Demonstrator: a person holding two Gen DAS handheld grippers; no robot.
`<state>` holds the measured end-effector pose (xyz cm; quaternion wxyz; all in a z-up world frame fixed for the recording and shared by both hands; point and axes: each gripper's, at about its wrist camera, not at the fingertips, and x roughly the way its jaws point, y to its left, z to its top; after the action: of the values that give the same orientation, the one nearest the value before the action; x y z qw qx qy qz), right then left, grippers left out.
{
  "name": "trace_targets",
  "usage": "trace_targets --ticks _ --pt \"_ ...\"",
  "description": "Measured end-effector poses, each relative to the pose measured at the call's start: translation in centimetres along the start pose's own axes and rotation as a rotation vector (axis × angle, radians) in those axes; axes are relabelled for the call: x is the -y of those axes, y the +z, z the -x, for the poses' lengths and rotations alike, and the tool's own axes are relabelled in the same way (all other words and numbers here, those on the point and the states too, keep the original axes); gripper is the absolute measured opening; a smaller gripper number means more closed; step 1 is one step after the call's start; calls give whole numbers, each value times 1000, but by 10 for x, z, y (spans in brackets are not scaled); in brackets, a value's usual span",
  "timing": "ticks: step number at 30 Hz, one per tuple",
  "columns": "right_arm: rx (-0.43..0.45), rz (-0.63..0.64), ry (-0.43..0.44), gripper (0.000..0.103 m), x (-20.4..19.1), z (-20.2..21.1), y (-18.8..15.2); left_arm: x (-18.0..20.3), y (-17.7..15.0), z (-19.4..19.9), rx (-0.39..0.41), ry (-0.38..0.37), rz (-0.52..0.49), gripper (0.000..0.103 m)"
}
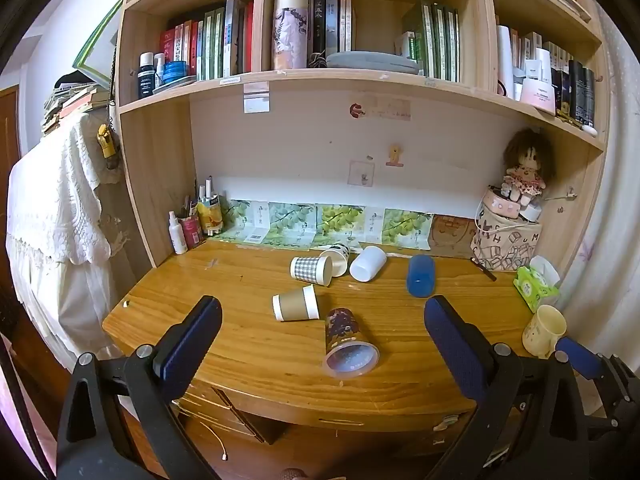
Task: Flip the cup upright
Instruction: 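Move both tools toward the gray-checkered paper cup lying on its side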
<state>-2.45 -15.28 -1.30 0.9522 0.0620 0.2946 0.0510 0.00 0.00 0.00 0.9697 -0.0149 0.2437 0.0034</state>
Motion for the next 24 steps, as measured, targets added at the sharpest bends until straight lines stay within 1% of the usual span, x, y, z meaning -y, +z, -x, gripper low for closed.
trace_targets --ticks 16,17,18,21,24 --pt "-18 -7 3 86 2 -1 2 0 0 0 -7 -1 0 101" --pt "-21 -8 5 86 3 -1 2 10 1 0 -10 -2 0 101" --pt "-24 -9 6 86 3 -1 1 12 2 1 -15 -1 1 101" --pt "-37 -13 5 86 -2 0 -2 11 -3 5 -21 11 8 101" --pt "-57 -20 7 86 -2 0 -7 0 -8 9 -28 7 22 101"
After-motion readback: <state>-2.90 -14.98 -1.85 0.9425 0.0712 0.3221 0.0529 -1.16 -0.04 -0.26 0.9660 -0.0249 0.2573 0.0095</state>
